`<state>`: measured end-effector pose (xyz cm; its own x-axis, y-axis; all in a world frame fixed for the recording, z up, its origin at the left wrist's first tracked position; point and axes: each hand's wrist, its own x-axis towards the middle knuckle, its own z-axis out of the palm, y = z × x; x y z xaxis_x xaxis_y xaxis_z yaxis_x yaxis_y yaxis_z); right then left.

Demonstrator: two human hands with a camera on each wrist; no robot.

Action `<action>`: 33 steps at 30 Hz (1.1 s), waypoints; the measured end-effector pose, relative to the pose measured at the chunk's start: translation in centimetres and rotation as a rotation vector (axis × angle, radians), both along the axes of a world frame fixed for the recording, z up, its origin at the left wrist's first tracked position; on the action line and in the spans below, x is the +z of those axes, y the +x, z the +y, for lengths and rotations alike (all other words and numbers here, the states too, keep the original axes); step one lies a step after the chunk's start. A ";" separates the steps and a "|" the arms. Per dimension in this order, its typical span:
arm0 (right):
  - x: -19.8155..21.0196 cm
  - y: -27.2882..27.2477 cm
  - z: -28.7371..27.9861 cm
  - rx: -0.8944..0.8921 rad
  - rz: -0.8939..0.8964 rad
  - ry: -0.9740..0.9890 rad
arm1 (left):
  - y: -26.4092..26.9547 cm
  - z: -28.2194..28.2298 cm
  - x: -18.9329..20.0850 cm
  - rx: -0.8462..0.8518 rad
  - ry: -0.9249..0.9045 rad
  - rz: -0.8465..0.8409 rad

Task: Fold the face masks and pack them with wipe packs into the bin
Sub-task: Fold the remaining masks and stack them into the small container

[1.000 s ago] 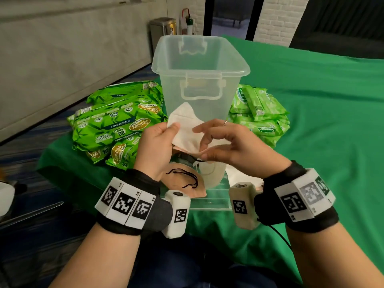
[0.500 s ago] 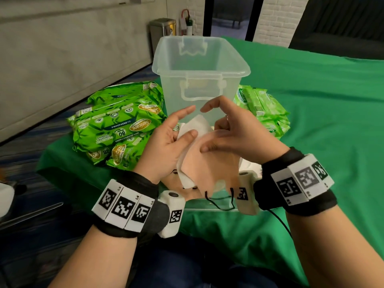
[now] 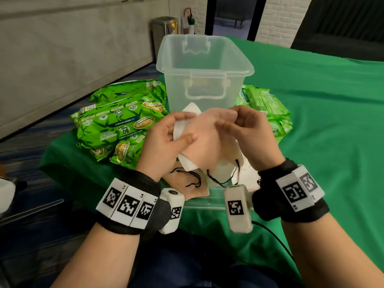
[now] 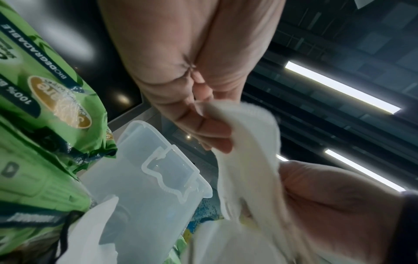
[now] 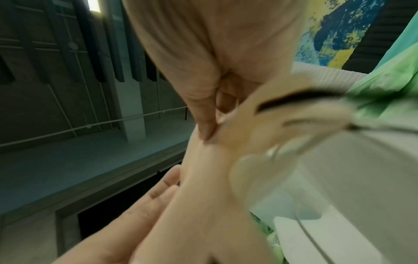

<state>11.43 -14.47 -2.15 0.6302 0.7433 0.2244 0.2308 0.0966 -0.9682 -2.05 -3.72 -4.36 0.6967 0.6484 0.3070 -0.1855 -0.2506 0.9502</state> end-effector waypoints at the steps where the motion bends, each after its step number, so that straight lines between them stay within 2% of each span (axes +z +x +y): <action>1: -0.1 -0.2 0.1 -0.012 -0.002 0.047 | 0.0 0.0 0.0 0.005 -0.020 0.008; 4: -0.1 -0.5 -0.1 0.075 -0.030 0.096 | -0.3 -0.2 0.1 0.028 -0.053 0.016; 9: -0.2 -1.4 0.1 0.271 -0.228 -0.060 | -0.6 -0.8 0.1 -0.063 -0.114 -0.001; 14: 0.0 -2.0 0.8 0.254 -0.424 -0.153 | -0.6 -0.7 -0.7 -0.102 -0.088 0.047; 17: 0.2 -2.0 0.8 0.216 -0.476 -0.184 | -0.8 -0.8 -0.7 -0.088 -0.059 0.064; 24: -0.1 -1.3 0.9 0.069 -0.466 -0.232 | -1.1 -1.2 0.1 -0.069 -0.003 0.006; 27: 0.0 -1.4 0.6 0.164 -0.379 -0.235 | -1.6 -1.0 0.3 -0.091 0.043 -0.025; 31: -0.5 -1.1 0.4 0.265 -0.181 -0.198 | -1.6 -0.3 0.0 0.011 0.184 0.021; 33: -1.0 -1.0 0.6 0.263 -0.177 -0.210 | -1.7 0.2 -0.2 0.063 0.132 0.035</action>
